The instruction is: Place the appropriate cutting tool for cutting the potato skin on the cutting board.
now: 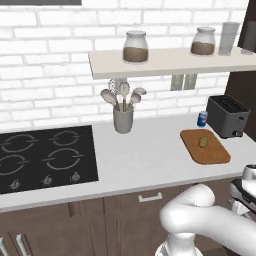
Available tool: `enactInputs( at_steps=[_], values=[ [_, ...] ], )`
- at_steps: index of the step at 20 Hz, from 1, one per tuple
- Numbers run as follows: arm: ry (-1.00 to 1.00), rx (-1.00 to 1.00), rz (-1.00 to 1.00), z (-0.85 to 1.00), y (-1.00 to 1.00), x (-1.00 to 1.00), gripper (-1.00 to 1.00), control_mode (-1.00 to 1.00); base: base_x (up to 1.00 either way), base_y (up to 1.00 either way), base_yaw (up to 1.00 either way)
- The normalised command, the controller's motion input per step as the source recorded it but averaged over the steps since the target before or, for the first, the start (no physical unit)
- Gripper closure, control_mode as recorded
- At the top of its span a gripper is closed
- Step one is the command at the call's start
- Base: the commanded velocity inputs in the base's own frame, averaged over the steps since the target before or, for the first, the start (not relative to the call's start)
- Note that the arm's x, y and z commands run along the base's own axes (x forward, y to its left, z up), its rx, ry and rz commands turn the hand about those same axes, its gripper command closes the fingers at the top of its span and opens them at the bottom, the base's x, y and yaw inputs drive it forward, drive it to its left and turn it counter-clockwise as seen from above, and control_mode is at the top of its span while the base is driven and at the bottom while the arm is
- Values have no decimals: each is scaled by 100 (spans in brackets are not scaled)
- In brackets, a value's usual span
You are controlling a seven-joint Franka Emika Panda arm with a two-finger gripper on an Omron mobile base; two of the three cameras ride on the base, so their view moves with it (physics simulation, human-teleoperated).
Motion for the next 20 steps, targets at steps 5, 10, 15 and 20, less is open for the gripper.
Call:
enactInputs(
  at_steps=[5, 10, 15, 20],
  values=[
    [0, 0, 2, -28, 30, 0, 100, -100, 0, 0, 0],
    [0, 0, 0, -8, 57, 0, 100, -100, 0, 0, 0],
    [5, 0, 1, 18, 59, -6, 100, -100, 0, 0, 0],
    [-5, -2, 7, 95, 6, -67, 100, -100, 0, 0, 0]
  ],
)
